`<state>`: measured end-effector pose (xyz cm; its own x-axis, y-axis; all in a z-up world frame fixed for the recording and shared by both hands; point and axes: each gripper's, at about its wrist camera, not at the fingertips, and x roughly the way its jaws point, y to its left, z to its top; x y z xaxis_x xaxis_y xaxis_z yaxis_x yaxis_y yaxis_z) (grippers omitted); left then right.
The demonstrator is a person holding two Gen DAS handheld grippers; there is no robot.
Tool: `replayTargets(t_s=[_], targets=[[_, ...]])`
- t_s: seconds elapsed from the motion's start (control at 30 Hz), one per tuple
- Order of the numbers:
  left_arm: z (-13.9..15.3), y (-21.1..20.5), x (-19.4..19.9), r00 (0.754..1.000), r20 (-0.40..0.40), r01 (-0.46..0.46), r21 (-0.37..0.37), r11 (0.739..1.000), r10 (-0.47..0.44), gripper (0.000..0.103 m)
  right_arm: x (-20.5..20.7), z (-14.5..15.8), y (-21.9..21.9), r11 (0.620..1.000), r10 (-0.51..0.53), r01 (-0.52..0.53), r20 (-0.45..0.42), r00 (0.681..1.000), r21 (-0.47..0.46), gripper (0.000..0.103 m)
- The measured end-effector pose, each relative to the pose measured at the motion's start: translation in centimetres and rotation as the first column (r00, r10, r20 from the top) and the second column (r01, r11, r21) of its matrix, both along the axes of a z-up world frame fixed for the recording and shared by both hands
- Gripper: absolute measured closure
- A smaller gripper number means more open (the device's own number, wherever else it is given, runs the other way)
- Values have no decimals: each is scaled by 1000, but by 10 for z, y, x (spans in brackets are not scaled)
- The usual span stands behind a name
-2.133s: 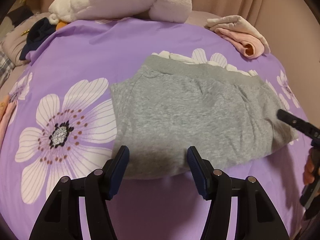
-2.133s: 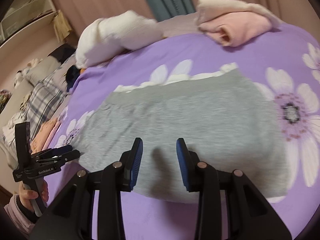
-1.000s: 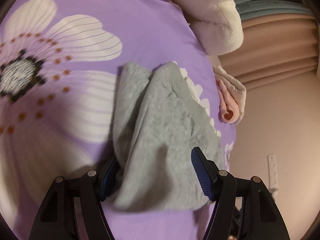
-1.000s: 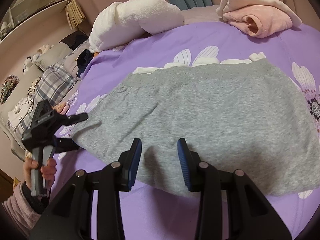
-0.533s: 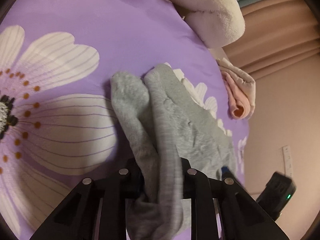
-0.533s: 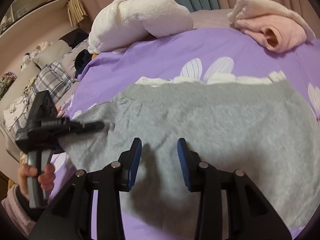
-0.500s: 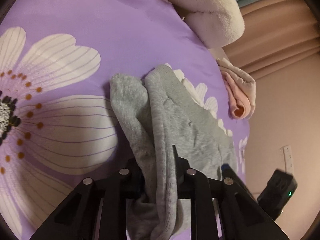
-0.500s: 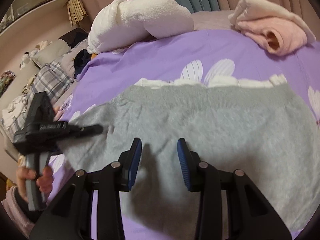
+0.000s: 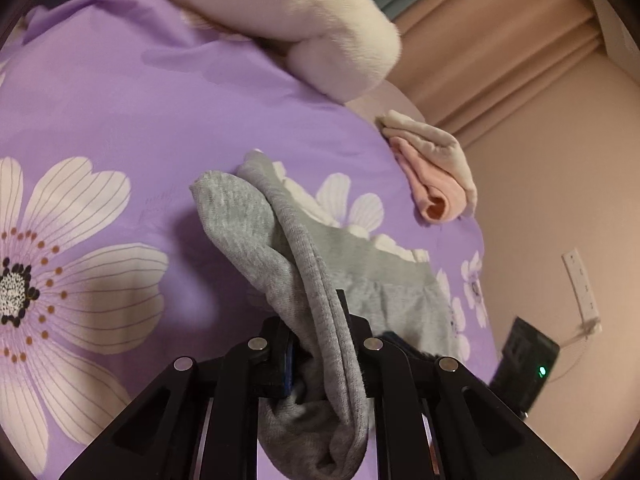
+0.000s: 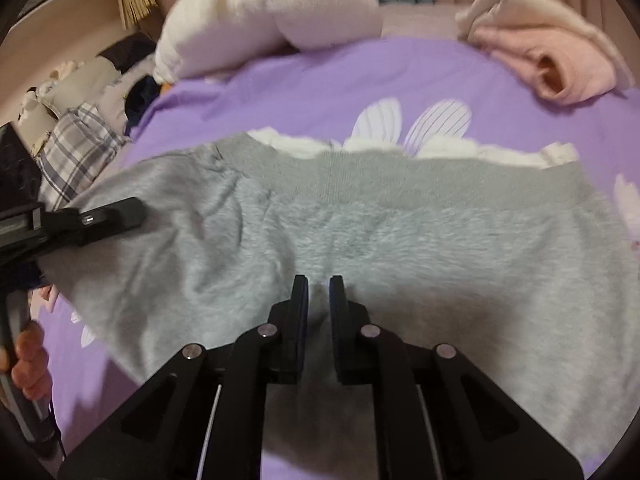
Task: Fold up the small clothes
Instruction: 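Fold the held side edge over the sweatshirt with the left gripper while the right gripper grasps the opposite side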
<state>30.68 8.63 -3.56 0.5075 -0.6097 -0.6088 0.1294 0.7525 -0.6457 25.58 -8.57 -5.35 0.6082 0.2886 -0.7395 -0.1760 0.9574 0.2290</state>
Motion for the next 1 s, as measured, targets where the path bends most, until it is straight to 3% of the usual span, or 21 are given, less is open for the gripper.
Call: replayTargets(t_s=[0.27, 0.33, 0.43, 0.53, 0.63, 0.67, 0.77, 0.87, 0.97, 1.0], targets=[[18, -22, -9, 999, 29, 33, 33, 999, -34, 91, -19, -25, -11, 1000, -23, 22, -38, 999, -11, 90], [25, -33, -10, 998, 43, 47, 55, 997, -49, 91, -21, -21, -18, 999, -17, 20, -52, 998, 43, 90], [35, -52, -14, 994, 73, 78, 91, 993, -85, 91, -25, -15, -41, 975, -29, 40, -52, 998, 219, 88], [42, -74, -19, 986, 101, 114, 153, 982, -130, 91, -31, -12, -79, 893, -111, 122, -52, 992, 433, 74], [43, -102, -24, 975, 116, 158, 228, 961, -188, 91, -29, -18, -115, 740, -139, 167, -95, 986, 652, 61], [43, -115, -26, 969, 121, 177, 263, 949, -214, 91, -27, -24, -126, 667, -129, 169, -111, 985, 726, 57], [38, -141, -28, 958, 113, 216, 315, 924, -262, 91, -18, -35, -136, 503, -86, 154, -128, 988, 850, 43], [25, -169, -28, 945, 78, 263, 392, 882, -317, 91, -6, -40, -134, 440, -53, 156, -148, 988, 884, 35], [10, -190, -30, 930, 42, 305, 462, 833, -364, 88, 6, -39, -127, 467, -22, 148, -156, 988, 872, 31], [4, -195, -30, 923, 14, 333, 470, 818, -384, 80, 11, -40, -126, 488, -22, 161, -172, 985, 858, 30]])
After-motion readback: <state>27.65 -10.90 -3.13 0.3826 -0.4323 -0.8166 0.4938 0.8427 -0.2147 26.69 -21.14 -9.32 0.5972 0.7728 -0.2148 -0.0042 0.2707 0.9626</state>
